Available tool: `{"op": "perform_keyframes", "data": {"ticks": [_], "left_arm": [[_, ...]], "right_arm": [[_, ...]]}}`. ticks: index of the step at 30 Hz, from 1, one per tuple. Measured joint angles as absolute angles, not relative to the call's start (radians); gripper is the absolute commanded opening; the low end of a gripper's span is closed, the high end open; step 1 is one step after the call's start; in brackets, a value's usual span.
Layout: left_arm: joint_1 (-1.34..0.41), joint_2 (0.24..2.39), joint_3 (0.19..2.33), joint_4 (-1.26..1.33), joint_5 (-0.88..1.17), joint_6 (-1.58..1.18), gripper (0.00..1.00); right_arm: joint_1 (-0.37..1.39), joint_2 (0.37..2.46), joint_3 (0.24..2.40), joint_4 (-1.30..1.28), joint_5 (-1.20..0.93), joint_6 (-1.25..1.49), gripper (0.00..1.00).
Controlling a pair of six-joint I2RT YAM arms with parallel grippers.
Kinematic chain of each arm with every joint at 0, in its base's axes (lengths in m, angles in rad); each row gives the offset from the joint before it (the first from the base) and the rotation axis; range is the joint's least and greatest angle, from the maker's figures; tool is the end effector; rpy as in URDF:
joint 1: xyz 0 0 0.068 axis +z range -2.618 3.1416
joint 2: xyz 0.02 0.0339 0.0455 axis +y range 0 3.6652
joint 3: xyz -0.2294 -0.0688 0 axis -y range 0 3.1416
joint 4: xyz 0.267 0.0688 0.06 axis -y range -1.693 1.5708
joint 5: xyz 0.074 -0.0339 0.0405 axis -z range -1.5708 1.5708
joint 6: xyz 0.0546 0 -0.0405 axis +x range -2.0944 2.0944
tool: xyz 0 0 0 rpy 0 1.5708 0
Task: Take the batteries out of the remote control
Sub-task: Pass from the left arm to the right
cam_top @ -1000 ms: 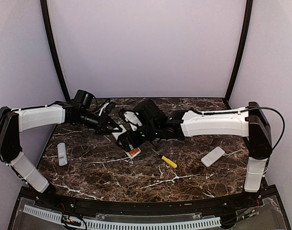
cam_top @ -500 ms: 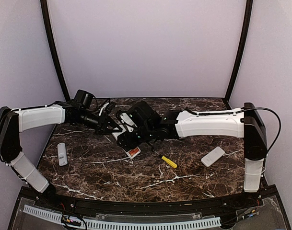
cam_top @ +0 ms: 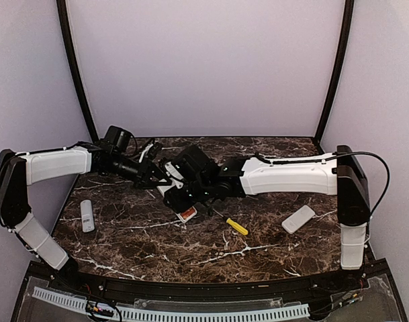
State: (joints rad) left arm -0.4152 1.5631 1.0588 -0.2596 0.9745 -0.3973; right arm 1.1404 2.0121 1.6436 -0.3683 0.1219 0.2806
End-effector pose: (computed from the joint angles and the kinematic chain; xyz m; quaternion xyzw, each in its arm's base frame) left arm 0.3081 -0.1852 0.1940 0.1911 0.8110 -0.5326 0.1485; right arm 0.2078 0.4367 0.1946 -0.3579 0.8399 0.2214 0.3428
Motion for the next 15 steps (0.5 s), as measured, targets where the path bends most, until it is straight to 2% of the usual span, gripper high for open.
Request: {"op": "perform_keyframes", "data": {"ticks": [1, 3, 4, 7, 8, 10, 12, 15], "left_arm": [[-0.415, 1.563, 1.059, -0.262, 0.972, -0.397, 0.00], [-0.416, 1.563, 1.059, -0.265, 0.966, -0.395, 0.08], [-0.417, 1.562, 1.059, -0.265, 0.963, -0.394, 0.18], [-0.420, 1.553, 1.059, -0.269, 0.940, -0.389, 0.37], [-0.420, 1.547, 1.059, -0.272, 0.923, -0.379, 0.49], [-0.420, 1.525, 1.060, -0.289, 0.882, -0.364, 0.62], [-0.419, 1.490, 1.061, -0.305, 0.832, -0.337, 0.71], [-0.406, 1.399, 1.061, -0.319, 0.727, -0.317, 0.75]], "right_arm": [[1.142, 2.012, 1.644, -0.371, 0.126, 0.283, 0.44], [1.145, 2.012, 1.644, -0.374, 0.130, 0.289, 0.39], [1.145, 2.012, 1.644, -0.375, 0.131, 0.292, 0.37], [1.146, 2.012, 1.644, -0.374, 0.137, 0.313, 0.34], [1.146, 2.012, 1.644, -0.381, 0.144, 0.325, 0.33], [1.144, 2.012, 1.644, -0.396, 0.159, 0.355, 0.31], [1.138, 2.012, 1.644, -0.414, 0.167, 0.395, 0.30], [1.122, 2.011, 1.632, -0.423, 0.175, 0.466, 0.31]]}}
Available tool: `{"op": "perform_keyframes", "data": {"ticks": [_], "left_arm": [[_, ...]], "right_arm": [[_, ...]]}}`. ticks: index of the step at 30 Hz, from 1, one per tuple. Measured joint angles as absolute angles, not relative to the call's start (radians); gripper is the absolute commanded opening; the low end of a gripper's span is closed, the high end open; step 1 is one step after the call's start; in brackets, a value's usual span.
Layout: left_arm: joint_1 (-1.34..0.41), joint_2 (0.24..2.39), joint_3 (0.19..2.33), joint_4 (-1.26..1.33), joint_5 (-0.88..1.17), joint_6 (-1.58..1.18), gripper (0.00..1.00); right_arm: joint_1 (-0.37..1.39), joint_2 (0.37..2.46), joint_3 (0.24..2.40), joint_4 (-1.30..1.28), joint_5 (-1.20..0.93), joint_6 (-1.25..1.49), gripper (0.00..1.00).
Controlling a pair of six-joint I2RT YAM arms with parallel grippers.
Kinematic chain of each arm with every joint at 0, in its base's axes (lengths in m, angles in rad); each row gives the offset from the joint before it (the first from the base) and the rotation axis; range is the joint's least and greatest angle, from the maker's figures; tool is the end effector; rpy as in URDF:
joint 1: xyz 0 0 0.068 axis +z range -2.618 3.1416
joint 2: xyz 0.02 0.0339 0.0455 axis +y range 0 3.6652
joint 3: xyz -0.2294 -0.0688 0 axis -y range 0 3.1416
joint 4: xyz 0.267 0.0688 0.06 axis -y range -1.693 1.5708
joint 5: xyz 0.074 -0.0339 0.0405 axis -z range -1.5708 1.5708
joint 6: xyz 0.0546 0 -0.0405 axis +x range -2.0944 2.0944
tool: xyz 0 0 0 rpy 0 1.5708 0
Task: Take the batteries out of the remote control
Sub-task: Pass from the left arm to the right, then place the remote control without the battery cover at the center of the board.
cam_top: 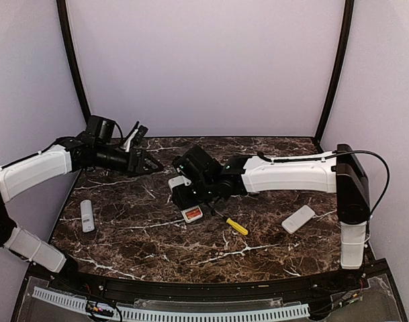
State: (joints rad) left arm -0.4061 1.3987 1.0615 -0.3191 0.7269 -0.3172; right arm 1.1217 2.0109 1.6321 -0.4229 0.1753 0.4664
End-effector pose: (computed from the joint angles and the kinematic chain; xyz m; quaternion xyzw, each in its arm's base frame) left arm 0.3012 -0.1690 0.2377 0.1941 0.8309 -0.4443 0.2731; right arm 0.2156 0.4254 0.1862 -0.2661 0.8849 0.2096 0.3198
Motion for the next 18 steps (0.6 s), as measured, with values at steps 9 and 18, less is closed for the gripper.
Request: {"op": "perform_keyframes", "data": {"ticks": [9, 18], "left_arm": [[-0.257, 1.155, 1.039, -0.303, 0.438, -0.308, 0.77], [-0.255, 1.120, 1.007, -0.305, 0.308, -0.308, 0.77]], "right_arm": [[1.026, 2.037, 1.634, -0.523, 0.173, 0.692, 0.31], [1.023, 2.181, 1.750, -0.610, 0.177, 0.831, 0.30]]}}
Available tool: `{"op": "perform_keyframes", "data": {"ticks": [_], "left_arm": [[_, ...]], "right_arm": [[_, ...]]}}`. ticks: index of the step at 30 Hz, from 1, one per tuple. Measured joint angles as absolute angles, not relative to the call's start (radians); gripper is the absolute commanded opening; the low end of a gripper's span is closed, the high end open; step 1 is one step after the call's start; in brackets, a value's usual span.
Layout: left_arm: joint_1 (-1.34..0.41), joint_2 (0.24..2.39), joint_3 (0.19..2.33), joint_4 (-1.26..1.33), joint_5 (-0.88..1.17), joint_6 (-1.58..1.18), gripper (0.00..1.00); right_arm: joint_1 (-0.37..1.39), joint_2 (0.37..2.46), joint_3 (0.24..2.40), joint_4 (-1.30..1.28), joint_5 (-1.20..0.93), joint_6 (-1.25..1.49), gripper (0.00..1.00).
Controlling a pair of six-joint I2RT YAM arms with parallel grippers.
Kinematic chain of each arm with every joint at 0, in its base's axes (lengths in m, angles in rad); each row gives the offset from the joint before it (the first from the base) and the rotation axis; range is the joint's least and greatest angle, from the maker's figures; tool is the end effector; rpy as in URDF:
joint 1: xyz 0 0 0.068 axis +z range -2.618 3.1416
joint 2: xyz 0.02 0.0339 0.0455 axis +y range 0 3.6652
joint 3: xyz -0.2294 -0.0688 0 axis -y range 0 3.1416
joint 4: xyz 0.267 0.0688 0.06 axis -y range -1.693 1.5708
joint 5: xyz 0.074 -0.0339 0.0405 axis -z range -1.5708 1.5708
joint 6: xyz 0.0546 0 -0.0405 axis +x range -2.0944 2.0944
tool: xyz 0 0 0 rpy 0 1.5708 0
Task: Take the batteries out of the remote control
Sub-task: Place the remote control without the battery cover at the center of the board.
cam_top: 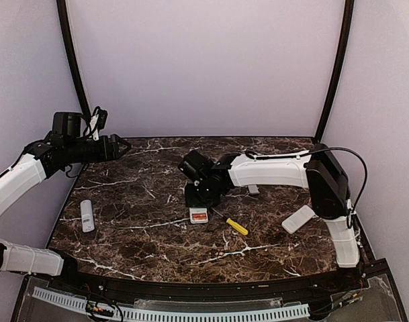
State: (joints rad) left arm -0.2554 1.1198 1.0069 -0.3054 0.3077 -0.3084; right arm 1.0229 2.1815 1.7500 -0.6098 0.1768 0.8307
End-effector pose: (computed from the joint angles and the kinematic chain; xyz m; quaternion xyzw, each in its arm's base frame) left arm 0.2931 -0.0936 0.2983 0.0615 0.8305 -0.2732 0.4814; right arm 0.2602 0.4079 0.1340 -0.0693 0.9592 0.1573 0.2246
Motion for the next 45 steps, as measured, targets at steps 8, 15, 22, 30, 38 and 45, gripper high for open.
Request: {"op": "perform_keyframes", "data": {"ticks": [8, 15, 22, 30, 38, 45], "left_arm": [[-0.255, 1.120, 1.007, -0.310, 0.266, -0.308, 0.77], [-0.255, 1.120, 1.007, -0.312, 0.263, -0.308, 0.77], [-0.255, 1.130, 1.007, -0.317, 0.264, -0.308, 0.77], [-0.255, 1.137, 1.007, -0.317, 0.264, -0.308, 0.77], [-0.255, 1.147, 1.007, -0.318, 0.265, -0.308, 0.77], [-0.255, 1.147, 1.007, -0.318, 0.265, -0.309, 0.77]], "right_arm": [[1.023, 2.233, 1.808, -0.675, 0.192, 0.894, 0.33], [1.023, 2.278, 1.861, -0.697, 0.196, 0.911, 0.41], [1.018, 2.312, 1.880, -0.719, 0.194, 0.919, 0.48], [1.015, 2.329, 1.900, -0.734, 0.190, 0.922, 0.58], [1.013, 2.331, 1.901, -0.735, 0.181, 0.928, 0.70], [1.012, 2.331, 1.903, -0.733, 0.180, 0.928, 0.80]]}}
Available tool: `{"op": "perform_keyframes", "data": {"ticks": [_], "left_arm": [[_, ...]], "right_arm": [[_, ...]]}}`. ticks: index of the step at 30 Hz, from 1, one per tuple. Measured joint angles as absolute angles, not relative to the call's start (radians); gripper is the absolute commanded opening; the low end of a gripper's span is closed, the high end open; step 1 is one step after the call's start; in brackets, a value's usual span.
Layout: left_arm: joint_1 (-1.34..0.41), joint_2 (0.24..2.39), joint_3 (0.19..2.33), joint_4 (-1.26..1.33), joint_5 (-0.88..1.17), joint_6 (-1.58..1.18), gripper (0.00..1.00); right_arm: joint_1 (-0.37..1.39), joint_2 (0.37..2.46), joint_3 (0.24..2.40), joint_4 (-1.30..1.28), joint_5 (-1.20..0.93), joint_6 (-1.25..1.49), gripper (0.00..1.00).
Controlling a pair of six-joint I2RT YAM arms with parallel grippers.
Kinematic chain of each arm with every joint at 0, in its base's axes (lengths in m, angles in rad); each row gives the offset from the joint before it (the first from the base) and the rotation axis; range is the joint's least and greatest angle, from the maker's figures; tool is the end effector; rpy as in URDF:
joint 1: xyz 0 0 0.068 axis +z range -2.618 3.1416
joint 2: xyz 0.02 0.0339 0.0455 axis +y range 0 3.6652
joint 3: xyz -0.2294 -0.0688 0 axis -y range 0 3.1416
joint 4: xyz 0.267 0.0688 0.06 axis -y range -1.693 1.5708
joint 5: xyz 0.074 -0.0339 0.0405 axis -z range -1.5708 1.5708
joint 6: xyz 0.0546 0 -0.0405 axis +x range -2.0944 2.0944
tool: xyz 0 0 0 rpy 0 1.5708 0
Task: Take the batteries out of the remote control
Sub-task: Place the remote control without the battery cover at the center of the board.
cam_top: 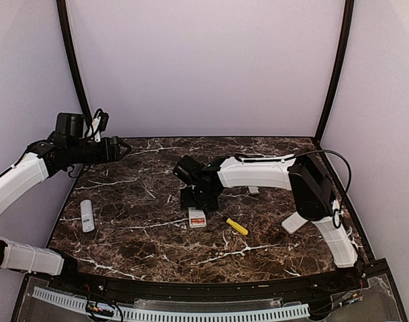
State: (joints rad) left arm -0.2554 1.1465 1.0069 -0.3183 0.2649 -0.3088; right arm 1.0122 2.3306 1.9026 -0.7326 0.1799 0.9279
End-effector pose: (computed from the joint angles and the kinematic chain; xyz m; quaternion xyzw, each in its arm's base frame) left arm 0.2982 -0.0926 0.2888 0.0473 0.8433 -0.2534 0.4716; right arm 0.2716 0.4161 0.1065 -0.0228 0.9750 0.1176 0.1872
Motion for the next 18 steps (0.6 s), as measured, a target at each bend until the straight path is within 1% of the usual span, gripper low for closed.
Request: {"op": "perform_keyframes", "data": {"ticks": [3, 10, 13, 18], "left_arm": [[-0.255, 1.147, 1.007, -0.320, 0.265, -0.308, 0.79], [-0.255, 1.147, 1.007, -0.324, 0.265, -0.310, 0.84], [-0.255, 1.147, 1.007, -0.323, 0.265, -0.310, 0.85], [-0.255, 1.147, 0.999, -0.319, 0.266, -0.309, 0.86]], "right_arm": [[1.012, 2.329, 1.902, -0.723, 0.180, 0.916, 0.84], [1.011, 2.262, 1.837, -0.641, 0.165, 0.832, 0.84], [1.009, 2.156, 1.729, -0.535, 0.120, 0.761, 0.84], [0.979, 1.913, 1.460, -0.290, -0.014, 0.634, 0.82]]}}
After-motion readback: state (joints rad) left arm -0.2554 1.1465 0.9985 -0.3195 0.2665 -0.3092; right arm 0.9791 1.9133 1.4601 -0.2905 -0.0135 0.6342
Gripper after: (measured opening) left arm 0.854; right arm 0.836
